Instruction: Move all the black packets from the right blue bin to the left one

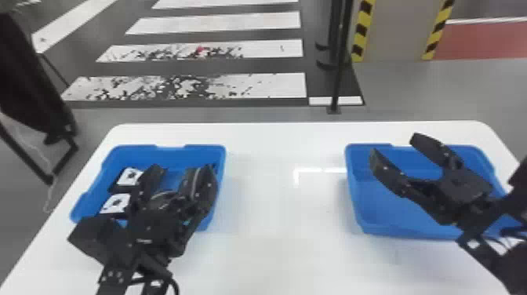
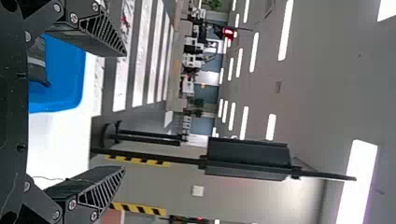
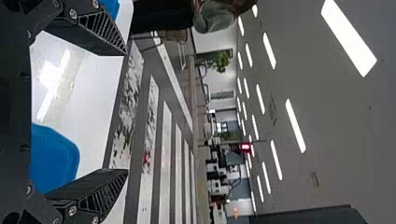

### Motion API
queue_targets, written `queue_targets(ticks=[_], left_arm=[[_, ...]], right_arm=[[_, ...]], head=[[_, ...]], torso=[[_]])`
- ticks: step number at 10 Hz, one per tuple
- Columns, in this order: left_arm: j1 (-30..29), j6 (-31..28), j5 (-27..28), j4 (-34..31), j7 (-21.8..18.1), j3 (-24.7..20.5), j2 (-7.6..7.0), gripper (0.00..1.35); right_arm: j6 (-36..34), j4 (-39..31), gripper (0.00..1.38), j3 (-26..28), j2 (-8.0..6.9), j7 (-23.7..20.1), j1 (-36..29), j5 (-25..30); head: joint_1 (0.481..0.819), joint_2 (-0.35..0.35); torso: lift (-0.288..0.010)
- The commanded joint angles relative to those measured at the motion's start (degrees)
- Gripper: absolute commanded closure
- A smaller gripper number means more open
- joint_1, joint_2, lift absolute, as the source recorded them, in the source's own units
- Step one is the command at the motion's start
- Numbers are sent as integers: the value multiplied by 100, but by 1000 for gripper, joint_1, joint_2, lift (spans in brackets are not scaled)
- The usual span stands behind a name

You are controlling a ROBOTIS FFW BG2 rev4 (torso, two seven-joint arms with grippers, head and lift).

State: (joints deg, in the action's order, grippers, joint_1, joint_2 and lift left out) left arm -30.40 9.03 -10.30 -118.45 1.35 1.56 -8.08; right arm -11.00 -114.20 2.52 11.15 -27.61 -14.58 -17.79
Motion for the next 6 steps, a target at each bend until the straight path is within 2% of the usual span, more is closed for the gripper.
queue_targets(ticks=[1, 2, 4, 6], left_arm=[[-137, -424, 276, -129, 76, -53, 17, 199], [-194, -340, 276, -143, 155, -53, 17, 205], [-236, 12, 230, -186, 261, -7, 8, 205], [-236, -45, 185, -200, 261, 16, -1, 205]], right_arm=[[144, -611, 150, 125, -166, 485, -806, 225], [144, -836, 150, 228, -236, 731, -1115, 225], [271, -934, 154, 285, -245, 740, -1172, 271], [327, -934, 157, 285, -245, 749, -1200, 259]], head=[[695, 81], [695, 63], [695, 50], [695, 45]], torso=[[-168], [-168], [-168], [-168]])
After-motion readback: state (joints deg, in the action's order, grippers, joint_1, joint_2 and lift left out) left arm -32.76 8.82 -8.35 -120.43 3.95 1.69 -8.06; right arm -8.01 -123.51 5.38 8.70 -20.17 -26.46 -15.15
